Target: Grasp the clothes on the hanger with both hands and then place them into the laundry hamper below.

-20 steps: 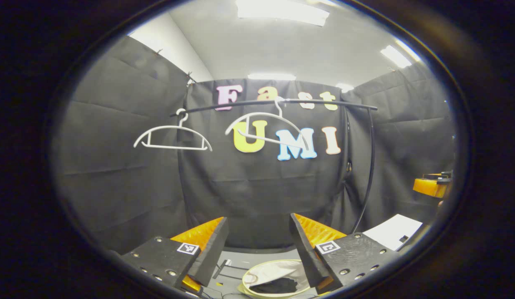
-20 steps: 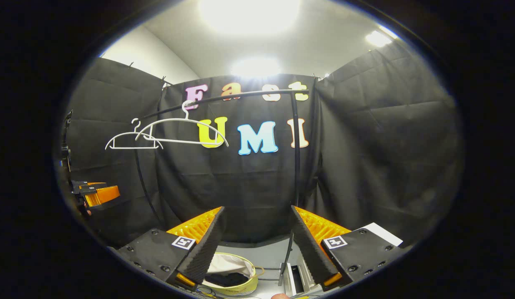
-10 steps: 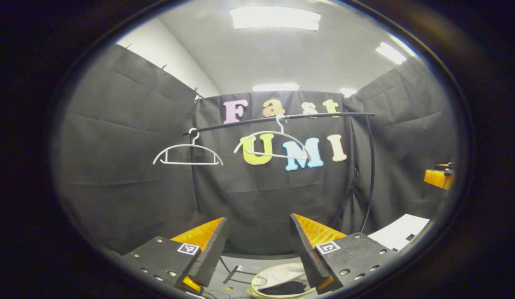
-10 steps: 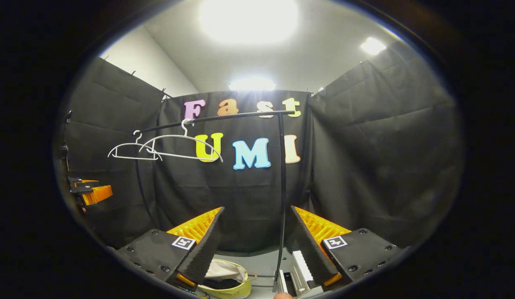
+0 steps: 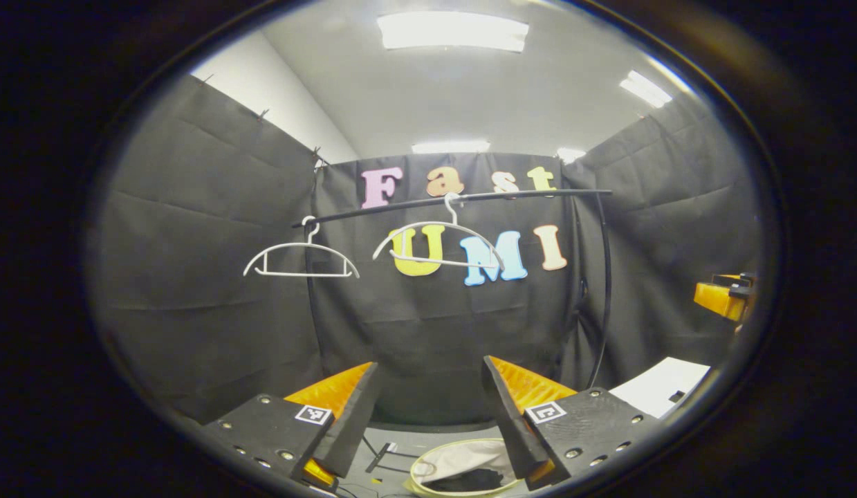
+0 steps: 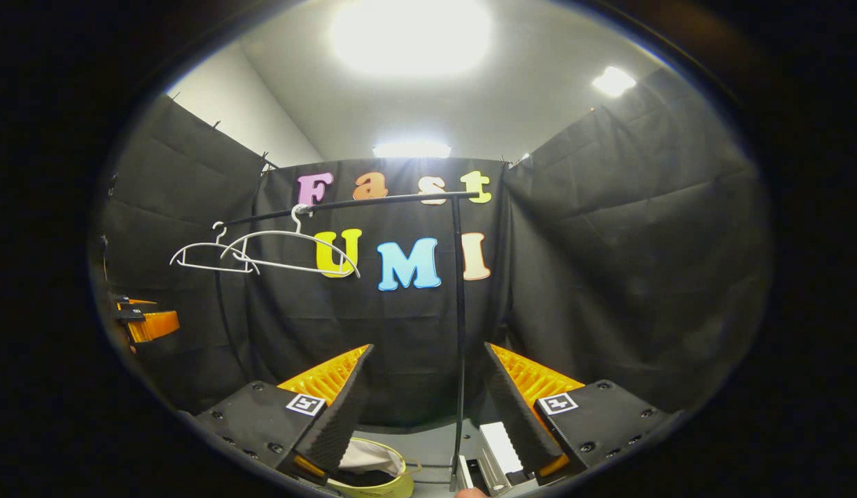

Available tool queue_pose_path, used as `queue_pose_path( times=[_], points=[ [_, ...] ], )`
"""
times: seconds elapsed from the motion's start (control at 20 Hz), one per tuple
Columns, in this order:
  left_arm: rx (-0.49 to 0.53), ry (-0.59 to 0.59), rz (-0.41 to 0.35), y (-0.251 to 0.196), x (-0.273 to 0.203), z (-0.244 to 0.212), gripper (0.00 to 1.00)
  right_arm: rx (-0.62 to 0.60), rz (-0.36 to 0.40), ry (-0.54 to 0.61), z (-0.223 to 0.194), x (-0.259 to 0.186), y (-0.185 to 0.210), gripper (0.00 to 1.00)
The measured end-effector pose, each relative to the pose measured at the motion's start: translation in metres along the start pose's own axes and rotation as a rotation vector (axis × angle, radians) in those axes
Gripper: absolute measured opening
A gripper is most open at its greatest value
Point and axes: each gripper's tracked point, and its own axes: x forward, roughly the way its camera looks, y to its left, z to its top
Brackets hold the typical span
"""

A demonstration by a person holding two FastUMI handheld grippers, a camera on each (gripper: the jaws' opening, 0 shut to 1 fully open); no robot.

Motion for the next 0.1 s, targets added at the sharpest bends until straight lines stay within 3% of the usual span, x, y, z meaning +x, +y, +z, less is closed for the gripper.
queue_pose_path(
  times=[0.1],
  points=[
    [0.000, -0.009, 0.003, 0.0019, 0.0019, 0.0027, 0.87, -0.002, 0.004, -0.003, -0.0007, 0.0023, 0.0027, 0.92]
  ],
)
